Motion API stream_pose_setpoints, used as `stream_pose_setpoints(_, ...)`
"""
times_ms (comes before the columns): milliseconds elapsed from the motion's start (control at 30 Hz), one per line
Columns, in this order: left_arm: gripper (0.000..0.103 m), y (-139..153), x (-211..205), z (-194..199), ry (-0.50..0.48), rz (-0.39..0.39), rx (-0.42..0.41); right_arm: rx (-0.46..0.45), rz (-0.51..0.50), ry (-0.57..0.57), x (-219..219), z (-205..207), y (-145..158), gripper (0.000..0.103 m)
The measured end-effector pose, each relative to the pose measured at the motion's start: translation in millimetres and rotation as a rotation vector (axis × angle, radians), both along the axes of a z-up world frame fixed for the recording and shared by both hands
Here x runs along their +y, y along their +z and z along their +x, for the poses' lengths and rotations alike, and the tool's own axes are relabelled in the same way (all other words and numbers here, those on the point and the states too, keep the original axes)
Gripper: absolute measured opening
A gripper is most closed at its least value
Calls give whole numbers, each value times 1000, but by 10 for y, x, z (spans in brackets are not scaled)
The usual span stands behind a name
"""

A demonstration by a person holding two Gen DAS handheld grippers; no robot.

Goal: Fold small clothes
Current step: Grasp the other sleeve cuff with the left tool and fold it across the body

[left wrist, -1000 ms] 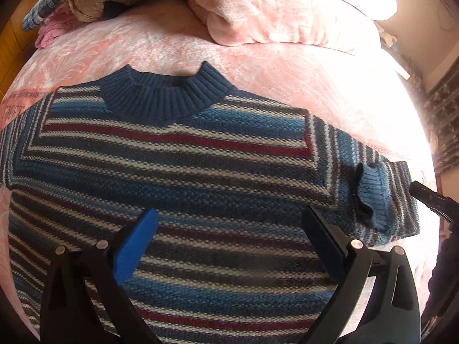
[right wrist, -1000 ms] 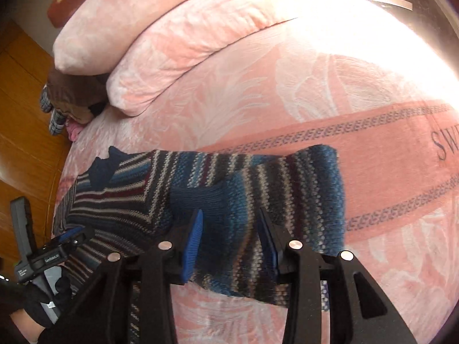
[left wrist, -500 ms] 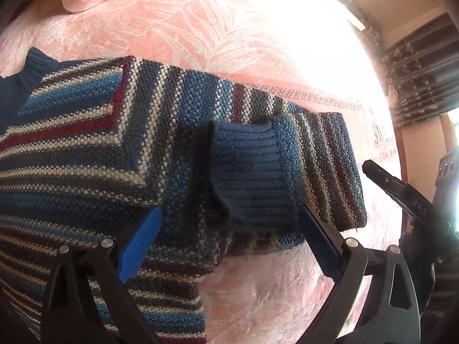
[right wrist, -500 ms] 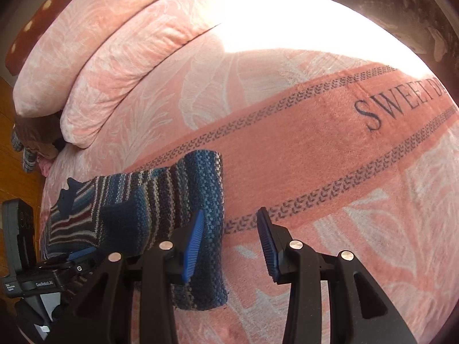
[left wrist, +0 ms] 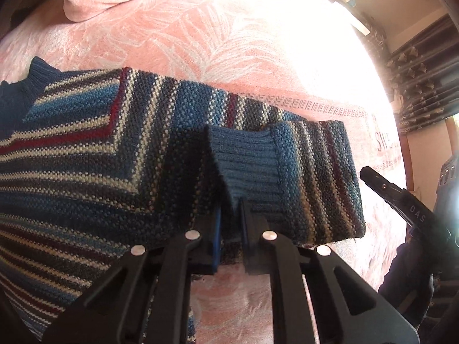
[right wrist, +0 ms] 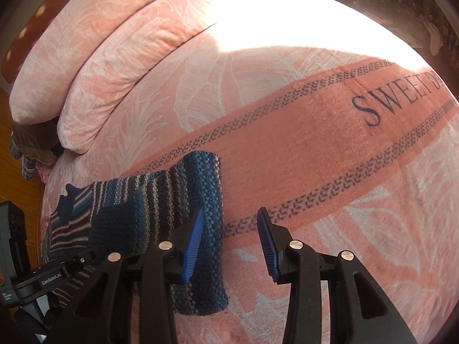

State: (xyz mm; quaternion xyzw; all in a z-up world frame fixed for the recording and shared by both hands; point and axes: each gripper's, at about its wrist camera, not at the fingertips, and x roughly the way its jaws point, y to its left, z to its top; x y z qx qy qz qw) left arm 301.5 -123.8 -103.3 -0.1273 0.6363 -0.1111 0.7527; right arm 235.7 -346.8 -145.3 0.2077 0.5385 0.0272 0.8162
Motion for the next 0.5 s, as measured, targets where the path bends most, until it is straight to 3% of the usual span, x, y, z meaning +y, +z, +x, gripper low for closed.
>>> stream_pose_setpoints(300, 8, 374, 733, -24, 57, -2, -65, 16, 0, 64, 248, 49, -4, 40)
stream_pose_setpoints(500, 8, 520, 1853, -137, 168, 44, -74, 30, 2, 139, 589, 108, -17, 44)
